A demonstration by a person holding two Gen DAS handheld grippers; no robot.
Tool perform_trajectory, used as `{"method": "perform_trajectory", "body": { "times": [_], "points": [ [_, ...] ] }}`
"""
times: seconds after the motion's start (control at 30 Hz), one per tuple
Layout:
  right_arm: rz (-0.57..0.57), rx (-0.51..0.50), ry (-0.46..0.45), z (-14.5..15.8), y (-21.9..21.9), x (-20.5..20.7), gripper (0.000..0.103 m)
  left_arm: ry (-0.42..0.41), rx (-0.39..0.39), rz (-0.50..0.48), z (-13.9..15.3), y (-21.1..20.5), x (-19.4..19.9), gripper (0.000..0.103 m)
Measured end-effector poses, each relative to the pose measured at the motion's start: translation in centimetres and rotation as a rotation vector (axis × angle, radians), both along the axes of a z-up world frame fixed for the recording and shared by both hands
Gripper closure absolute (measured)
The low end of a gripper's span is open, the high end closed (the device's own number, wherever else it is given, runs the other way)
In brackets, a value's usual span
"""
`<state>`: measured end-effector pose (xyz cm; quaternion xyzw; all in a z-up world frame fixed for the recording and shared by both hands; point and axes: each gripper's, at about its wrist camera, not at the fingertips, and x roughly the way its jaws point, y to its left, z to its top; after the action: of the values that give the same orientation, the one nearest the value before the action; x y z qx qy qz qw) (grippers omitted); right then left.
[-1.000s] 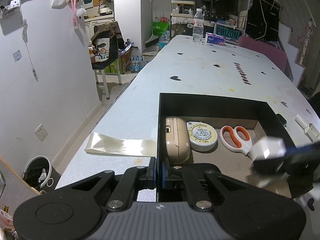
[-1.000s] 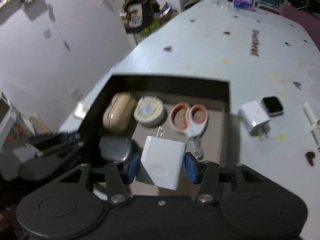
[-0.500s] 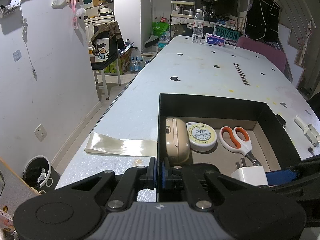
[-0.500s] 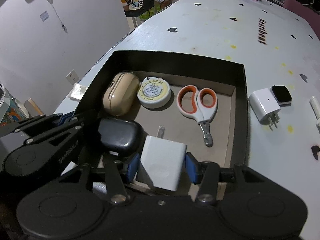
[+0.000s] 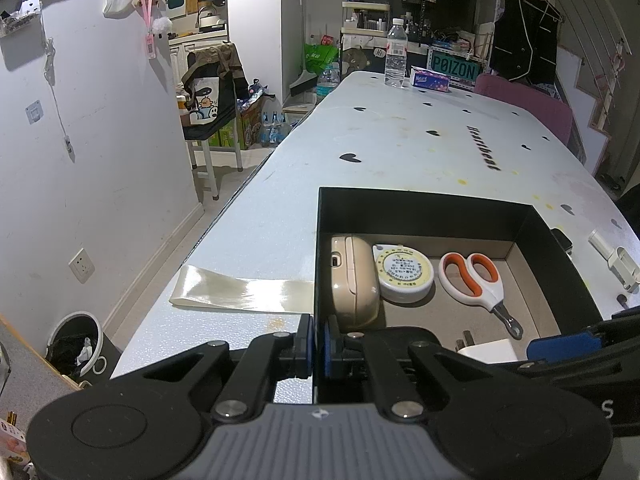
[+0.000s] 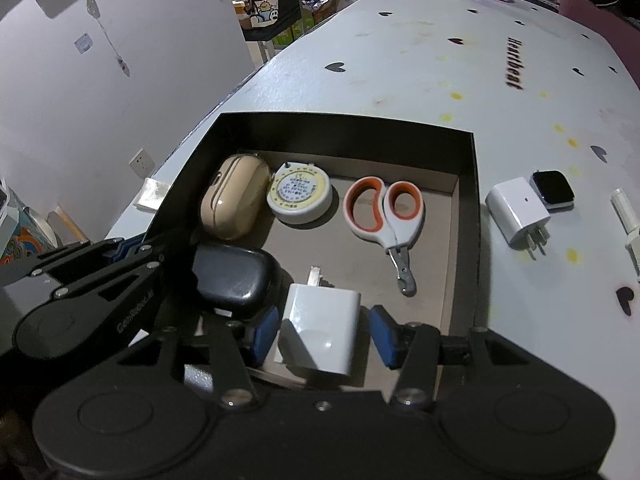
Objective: Organize rigid objects
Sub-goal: 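Carry the white charger with the right tool into the box and release, then move the right tool to the white plastic holder and close on it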
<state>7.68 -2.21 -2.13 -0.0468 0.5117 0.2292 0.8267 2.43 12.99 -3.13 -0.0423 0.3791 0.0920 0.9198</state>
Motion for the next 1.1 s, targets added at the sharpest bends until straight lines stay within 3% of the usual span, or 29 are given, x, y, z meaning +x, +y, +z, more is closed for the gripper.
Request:
{"method": "perform_trajectory", "body": {
  "times": [0.53, 0.63, 0.7, 0.8, 1.1],
  "points": [
    [-0.059, 0.066, -0.114, 3.6, -2.9, -1.1, 0.042, 0.0, 0.001, 0.0, 0.0, 0.0, 0.0, 0.098],
    [-0.077, 0.075, -0.156, 4.5, -3.6, -1.3, 0.035, 0.0, 0.001, 0.0, 0.0, 0.0, 0.0, 0.098],
    [-0.097, 0.086, -0.192, 5.1, -4.4, -1.3, 0.022, 0.0, 0.0, 0.0, 0.0, 0.0, 0.0, 0.098],
    [-0.143, 0.08, -0.262, 5.8, -5.7, -1.0, 0.012, 0.0, 0.001, 0.0, 0.0, 0.0, 0.0, 0.098],
    [-0.327, 0.029, -0.385, 5.7, -11.2, 1.6, 0.008, 0.0, 0.0, 0.0, 0.0, 0.0, 0.0, 0.098]
  ]
}}
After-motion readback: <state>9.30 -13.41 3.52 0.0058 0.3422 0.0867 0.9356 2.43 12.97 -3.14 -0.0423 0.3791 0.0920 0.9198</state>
